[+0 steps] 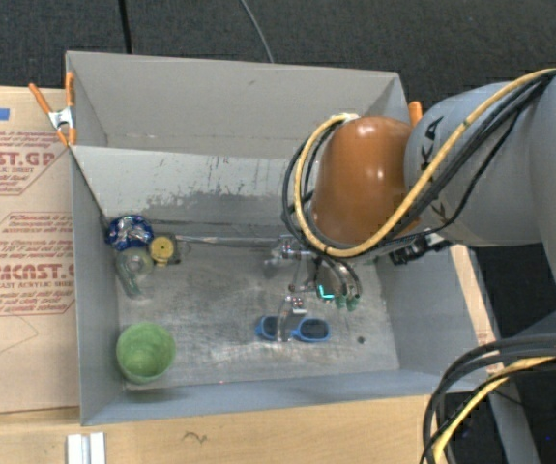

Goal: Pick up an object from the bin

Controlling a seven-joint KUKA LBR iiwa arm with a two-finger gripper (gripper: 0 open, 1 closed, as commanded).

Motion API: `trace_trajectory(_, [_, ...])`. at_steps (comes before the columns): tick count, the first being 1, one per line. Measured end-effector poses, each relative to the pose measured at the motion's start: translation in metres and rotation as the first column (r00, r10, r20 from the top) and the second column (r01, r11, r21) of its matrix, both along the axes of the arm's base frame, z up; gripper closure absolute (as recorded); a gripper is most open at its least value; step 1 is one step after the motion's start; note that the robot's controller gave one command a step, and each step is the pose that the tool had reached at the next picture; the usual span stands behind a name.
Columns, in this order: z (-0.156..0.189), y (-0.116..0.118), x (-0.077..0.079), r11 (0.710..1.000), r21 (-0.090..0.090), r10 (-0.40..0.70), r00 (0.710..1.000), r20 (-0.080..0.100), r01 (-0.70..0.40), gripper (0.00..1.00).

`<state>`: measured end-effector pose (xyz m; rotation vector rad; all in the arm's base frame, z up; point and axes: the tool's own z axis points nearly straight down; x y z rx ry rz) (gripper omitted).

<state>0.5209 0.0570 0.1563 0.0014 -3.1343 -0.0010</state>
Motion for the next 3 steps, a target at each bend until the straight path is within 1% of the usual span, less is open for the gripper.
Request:
trace_trajectory(1, [-0.085, -0.040, 0.013, 1.000, -0.001, 0.008, 1.000, 0.010, -0.008, 0.00])
trace_trajectory(2, [-0.080, -0.039, 0.014, 1.000, 0.000, 0.009, 1.000, 0.013, -0.009, 1.00])
trace_trajectory(3, [0.071, -0.002, -0.018, 0.994, 0.000, 0.105, 0.994, 0.016, -0.105, 1.00])
